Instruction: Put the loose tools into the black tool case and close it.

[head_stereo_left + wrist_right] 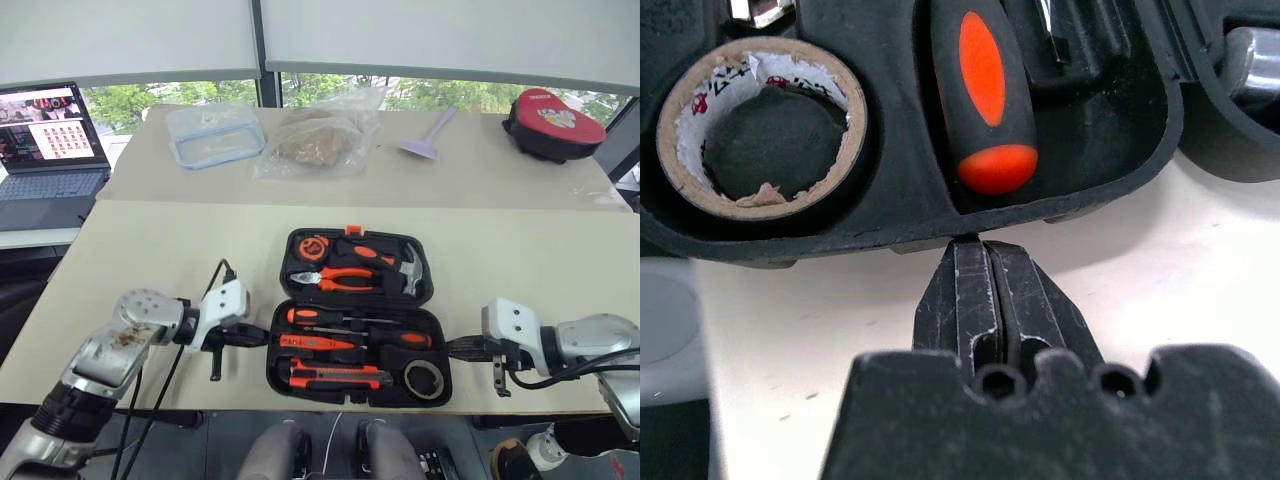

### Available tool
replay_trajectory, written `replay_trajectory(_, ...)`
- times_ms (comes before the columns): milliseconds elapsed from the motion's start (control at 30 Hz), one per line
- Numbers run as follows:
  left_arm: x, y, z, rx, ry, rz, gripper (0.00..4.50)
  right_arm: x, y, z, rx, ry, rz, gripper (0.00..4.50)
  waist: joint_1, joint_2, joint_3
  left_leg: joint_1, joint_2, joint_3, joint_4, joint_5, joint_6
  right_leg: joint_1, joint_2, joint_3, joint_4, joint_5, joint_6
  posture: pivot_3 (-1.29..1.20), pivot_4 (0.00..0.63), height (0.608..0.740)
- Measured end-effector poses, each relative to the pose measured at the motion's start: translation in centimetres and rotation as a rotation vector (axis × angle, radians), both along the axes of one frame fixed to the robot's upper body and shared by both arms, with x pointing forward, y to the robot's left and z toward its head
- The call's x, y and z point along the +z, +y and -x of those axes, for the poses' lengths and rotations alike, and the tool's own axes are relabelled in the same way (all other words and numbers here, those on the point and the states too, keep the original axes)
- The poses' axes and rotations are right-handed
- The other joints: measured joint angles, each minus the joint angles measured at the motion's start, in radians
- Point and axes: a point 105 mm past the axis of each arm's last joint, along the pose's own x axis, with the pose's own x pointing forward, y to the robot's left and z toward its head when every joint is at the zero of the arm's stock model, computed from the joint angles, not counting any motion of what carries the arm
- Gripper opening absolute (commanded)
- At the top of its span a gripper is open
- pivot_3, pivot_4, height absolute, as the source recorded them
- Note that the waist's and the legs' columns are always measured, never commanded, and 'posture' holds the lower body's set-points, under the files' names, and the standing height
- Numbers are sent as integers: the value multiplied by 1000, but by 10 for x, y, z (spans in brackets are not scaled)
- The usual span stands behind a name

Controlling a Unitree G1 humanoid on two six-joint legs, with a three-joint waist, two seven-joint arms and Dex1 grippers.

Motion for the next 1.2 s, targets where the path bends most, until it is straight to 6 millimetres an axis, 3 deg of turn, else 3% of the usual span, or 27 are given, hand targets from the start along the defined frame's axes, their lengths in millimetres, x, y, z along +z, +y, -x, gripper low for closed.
replay_trajectory(233,-4,3,13,41,-27,0,23,10,-19,-1,-145,-33,-18,0,0,0,0,1,0,0,0,-2,-3,1,-1,1,0,0,0,0,150,728)
replay_trajectory(333,1,22,-6,202,-23,-9,688,18,-37,-11,-271,-29,-17,783,5,0,0,3,0,-1,0,-3,-4,1,-1,0,0,0,-1,0,150,728)
replay_trajectory(467,25,54,-48,510,14,47,2143,47,-47,-45,-484,-69,-178,2154,4,-1,0,4,1,0,1,-2,-5,0,0,0,3,3,-3,0,150,728)
replay_trajectory(633,53,24,-78,619,162,243,3931,72,-24,-82,-582,-53,-360,3875,11,-2,0,1,-1,0,2,2,3,0,1,-2,5,3,-2,0,150,728)
replay_trajectory(733,58,3,-89,638,267,298,3931,71,-10,-99,-621,10,-414,3875,9,-2,0,-2,-1,0,2,3,3,-1,4,-3,7,3,-2,0,150,728)
replay_trajectory(867,61,-18,-107,689,342,330,3931,54,-2,-121,-724,102,-407,3875,3,-2,0,-1,-1,0,1,3,2,0,7,-5,6,3,-2,0,150,728)
replay_trajectory(1000,50,-18,-112,731,350,290,3931,34,-6,-127,-787,144,-352,3875,-4,-2,0,-1,-1,0,0,5,-1,-1,8,-6,6,3,-2,0,150,728)
replay_trajectory(1100,43,-17,-116,755,349,274,3181,36,-3,-130,-789,139,-353,3102,-5,-2,0,1,-1,0,0,5,-2,0,8,-6,4,3,-2,0,150,728)
replay_trajectory(1200,44,-18,-118,754,320,277,2067,35,4,-131,-778,139,-355,2040,-4,-2,-1,3,-1,0,0,4,-5,1,8,-6,4,3,-2,0,150,728)
